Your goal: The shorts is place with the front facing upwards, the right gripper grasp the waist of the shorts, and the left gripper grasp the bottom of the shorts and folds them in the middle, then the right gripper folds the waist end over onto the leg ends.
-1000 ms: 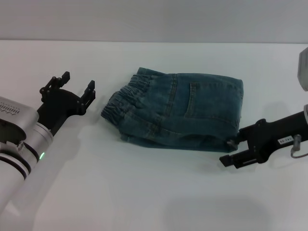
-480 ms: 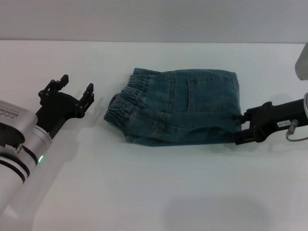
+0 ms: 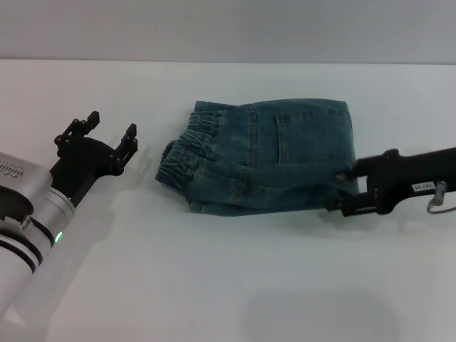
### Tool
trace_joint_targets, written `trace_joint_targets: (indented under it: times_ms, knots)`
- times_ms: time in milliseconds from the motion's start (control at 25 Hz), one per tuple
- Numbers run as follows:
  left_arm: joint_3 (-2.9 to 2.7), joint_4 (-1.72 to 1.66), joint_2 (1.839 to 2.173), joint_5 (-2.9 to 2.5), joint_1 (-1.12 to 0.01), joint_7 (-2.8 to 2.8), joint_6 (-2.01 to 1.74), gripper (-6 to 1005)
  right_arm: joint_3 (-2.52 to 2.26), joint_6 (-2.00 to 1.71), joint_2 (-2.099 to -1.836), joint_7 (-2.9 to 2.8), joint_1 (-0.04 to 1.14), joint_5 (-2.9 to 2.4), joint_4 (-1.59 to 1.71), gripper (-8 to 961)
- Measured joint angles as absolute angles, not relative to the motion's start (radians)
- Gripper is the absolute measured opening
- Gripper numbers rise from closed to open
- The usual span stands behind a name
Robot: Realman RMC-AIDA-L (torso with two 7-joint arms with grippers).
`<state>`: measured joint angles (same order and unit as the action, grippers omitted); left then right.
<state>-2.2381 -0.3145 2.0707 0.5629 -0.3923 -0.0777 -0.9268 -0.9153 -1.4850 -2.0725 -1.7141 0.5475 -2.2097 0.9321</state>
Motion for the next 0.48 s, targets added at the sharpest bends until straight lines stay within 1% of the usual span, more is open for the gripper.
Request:
trace_joint_targets:
  times_ms: [80,120,240,360,480]
  knots:
    - [-2.237,-0.319,2.07,0.563,-0.388,-0.083,-0.943,681,-0.905,-1.471,-2.072,-1.603,0.487,-2.044,0.938,642]
    - [-2.237,-0.321,2.07,0.563,-0.384,-0.088,-0.959,681,-0.905,-1.471,-2.072,-1.603,0.487,-2.044,0.938,642]
    - [-2.23,-0.322,2.069,0.563,-0.37,-0.107,-1.025,681,-0.865,-1.392,-2.075,-1.39,0.412,-1.817,0.881,642]
    - [-2.2,-0.321,2.069,0.563,-0.346,-0.128,-1.114,681,-0.834,-1.304,-2.076,-1.103,0.367,-1.559,0.736,642]
    - [-2.153,-0.318,2.07,0.563,-0.315,-0.157,-1.208,681,-0.764,-1.25,-2.074,-0.789,0.355,-1.267,0.53,642]
